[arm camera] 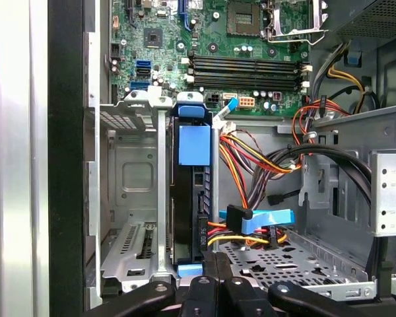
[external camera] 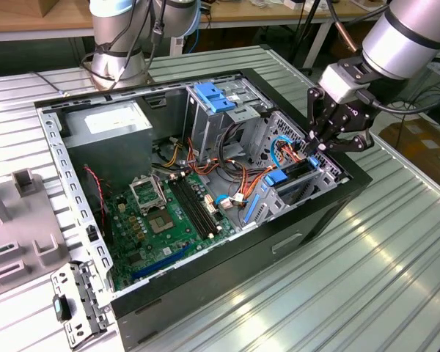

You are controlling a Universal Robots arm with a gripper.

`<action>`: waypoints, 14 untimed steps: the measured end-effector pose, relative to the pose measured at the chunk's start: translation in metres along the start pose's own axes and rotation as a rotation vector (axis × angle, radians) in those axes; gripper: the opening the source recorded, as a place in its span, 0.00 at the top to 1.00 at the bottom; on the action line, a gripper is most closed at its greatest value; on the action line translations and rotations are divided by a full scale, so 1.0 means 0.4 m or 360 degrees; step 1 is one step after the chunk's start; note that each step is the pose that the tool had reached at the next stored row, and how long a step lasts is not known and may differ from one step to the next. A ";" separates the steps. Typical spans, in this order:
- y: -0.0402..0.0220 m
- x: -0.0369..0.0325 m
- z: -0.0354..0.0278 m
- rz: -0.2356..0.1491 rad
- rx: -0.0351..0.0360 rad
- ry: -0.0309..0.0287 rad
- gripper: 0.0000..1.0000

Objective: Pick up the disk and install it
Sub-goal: 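Insert the second disk wire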

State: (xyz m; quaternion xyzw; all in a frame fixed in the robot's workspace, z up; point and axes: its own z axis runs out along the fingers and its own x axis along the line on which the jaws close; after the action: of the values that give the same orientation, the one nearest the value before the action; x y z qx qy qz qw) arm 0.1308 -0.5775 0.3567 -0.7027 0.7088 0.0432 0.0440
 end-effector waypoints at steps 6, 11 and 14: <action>0.000 0.000 -0.001 0.0000 0.0000 0.00000 0.89; 0.000 0.000 -0.001 0.0000 0.0000 -0.00003 0.64; 0.018 -0.016 -0.022 0.0000 0.0000 -0.00009 0.64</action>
State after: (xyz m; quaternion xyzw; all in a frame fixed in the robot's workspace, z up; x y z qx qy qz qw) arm 0.1235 -0.5721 0.3664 -0.7027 0.7087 0.0434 0.0442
